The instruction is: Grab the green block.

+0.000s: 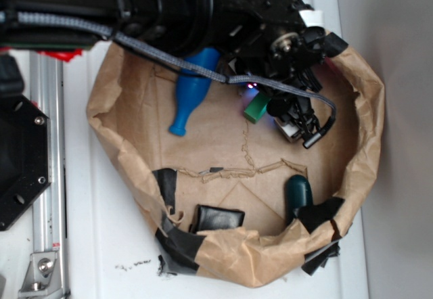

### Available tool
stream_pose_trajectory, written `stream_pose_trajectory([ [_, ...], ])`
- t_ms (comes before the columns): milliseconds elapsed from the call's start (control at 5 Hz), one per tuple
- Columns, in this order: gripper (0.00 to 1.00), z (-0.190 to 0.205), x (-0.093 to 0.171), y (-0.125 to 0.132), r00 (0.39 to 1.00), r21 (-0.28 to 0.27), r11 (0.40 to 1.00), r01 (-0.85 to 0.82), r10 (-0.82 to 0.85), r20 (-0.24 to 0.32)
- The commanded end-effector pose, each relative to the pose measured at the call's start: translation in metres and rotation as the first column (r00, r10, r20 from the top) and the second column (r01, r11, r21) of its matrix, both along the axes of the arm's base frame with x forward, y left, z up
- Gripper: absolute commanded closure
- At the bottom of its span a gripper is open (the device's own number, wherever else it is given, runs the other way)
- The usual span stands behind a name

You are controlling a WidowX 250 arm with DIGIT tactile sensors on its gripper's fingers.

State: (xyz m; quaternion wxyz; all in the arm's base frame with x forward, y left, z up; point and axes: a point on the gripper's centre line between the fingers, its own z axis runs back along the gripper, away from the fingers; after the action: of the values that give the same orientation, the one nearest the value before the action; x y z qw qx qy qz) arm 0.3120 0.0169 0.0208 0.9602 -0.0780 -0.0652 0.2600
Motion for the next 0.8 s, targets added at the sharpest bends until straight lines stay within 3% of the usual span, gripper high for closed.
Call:
stream_pose_trajectory([
  [0, 1.0, 0.013, -0.001, -0.009, 0.994, 0.055, 0.993, 0.105, -0.106, 0.016],
  [200, 1.0, 0.052, -0.008, -0.014, 0.956, 0.113, 0.954, 0.277, -0.286, 0.066],
  [400, 1.0, 0.101, -0.028, -0.02, 0.852, 0.185, 0.848, 0.496, -0.516, 0.082],
  [600, 1.0, 0.151, -0.048, -0.026, 0.743, 0.223, 0.724, 0.653, -0.669, -0.003],
])
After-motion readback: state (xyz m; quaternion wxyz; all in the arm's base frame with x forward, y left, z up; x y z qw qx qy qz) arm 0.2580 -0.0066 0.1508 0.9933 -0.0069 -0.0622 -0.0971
